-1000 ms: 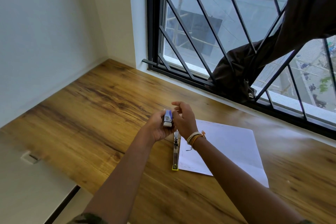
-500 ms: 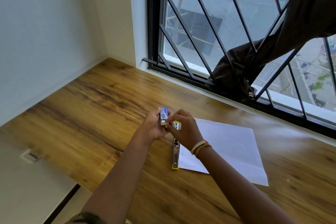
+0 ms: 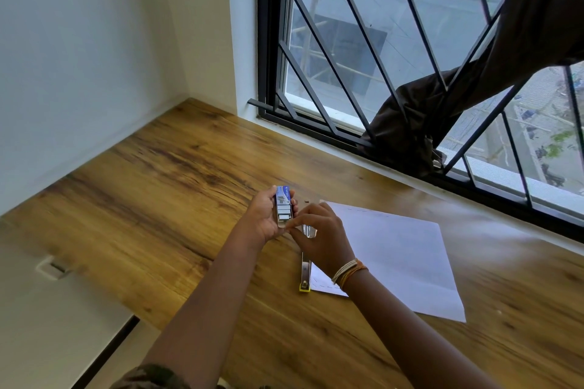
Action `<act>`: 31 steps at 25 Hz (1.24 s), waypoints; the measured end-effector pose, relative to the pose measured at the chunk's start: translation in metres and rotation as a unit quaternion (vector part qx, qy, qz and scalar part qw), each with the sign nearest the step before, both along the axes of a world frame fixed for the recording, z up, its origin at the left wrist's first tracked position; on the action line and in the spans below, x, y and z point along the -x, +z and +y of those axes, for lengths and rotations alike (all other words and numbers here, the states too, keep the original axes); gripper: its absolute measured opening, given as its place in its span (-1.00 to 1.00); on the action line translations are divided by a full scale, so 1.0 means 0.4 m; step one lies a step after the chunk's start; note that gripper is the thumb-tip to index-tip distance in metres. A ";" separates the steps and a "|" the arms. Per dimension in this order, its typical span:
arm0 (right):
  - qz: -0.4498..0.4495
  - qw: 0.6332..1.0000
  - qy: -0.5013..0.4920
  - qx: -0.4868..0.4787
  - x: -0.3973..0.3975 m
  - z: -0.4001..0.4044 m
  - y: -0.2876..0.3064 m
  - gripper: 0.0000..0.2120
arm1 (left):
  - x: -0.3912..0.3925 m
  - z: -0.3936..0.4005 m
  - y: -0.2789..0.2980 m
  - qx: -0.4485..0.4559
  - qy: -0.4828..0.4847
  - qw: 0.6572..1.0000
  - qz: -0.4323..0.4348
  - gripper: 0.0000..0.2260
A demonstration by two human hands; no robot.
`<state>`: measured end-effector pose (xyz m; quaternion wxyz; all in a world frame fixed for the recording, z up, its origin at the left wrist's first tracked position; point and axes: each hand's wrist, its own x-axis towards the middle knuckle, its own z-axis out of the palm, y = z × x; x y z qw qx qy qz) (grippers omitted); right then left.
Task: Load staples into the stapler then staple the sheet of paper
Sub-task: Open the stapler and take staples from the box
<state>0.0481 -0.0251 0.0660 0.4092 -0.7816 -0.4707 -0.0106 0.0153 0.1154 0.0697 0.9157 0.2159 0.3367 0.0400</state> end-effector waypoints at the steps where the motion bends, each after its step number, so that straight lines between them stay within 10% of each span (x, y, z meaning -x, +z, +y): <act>1: -0.002 1.000 -0.002 0.000 0.004 -0.004 -0.003 -0.91 | 0.001 0.000 -0.002 -0.006 -0.001 1.000 0.002 -0.55; 31: -0.083 0.989 0.008 0.126 -0.024 0.030 0.059 -0.83 | -0.004 0.002 -0.015 -0.009 -0.001 1.000 0.001 -0.54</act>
